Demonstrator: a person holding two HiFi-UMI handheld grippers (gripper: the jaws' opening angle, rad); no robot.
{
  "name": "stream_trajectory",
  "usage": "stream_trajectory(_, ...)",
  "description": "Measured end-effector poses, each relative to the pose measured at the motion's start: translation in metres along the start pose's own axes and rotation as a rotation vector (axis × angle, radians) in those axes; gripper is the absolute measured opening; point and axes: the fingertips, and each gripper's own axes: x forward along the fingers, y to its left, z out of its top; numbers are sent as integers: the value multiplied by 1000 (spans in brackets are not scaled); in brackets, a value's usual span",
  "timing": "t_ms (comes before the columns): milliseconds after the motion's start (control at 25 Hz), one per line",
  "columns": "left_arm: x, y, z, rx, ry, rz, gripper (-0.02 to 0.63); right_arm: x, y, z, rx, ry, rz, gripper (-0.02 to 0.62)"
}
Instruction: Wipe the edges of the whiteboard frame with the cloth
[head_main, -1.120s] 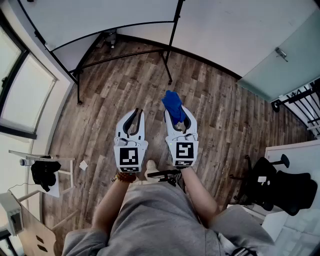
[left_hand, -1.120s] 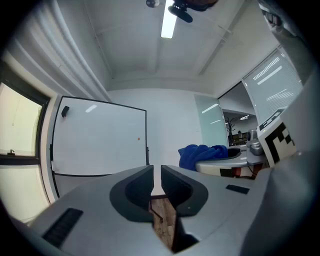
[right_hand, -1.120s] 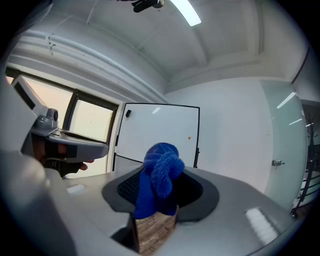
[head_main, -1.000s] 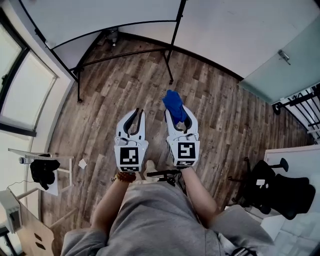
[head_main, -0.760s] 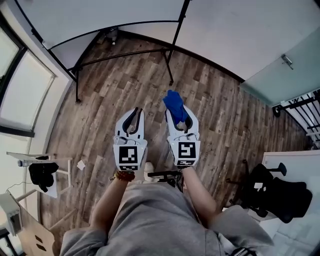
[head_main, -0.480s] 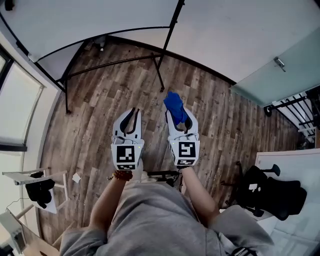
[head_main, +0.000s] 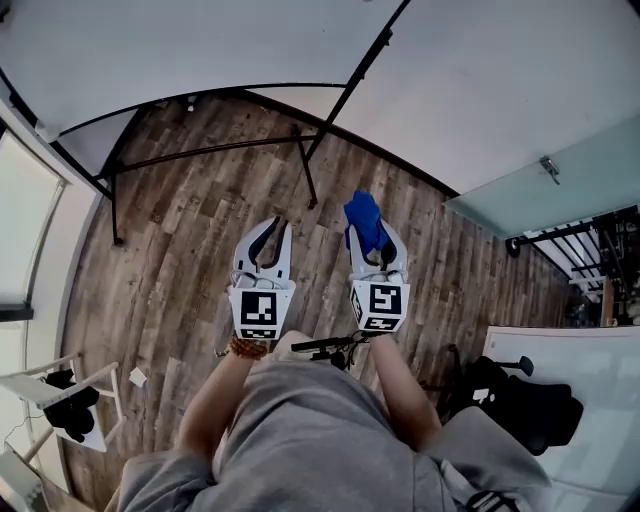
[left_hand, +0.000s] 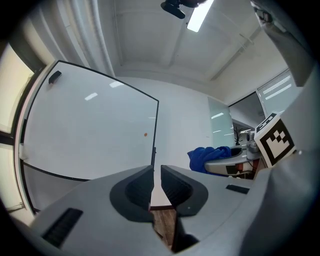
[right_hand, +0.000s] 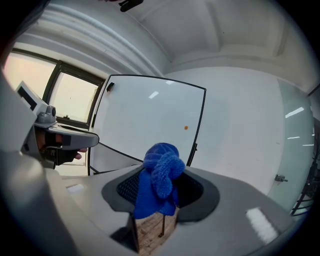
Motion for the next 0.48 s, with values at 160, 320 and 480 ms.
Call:
stream_trajectory(160, 28, 26, -3, 4, 16, -27, 51, 39, -9, 1, 5, 7, -36, 184)
stream_trajectory(320, 46, 45, -4, 16, 40, -20, 51, 66, -16, -3, 25, 18, -36, 184)
stream_trajectory(480, 79, 44, -2, 34, 60, -29, 51, 88, -45, -8, 37, 28, -57, 184)
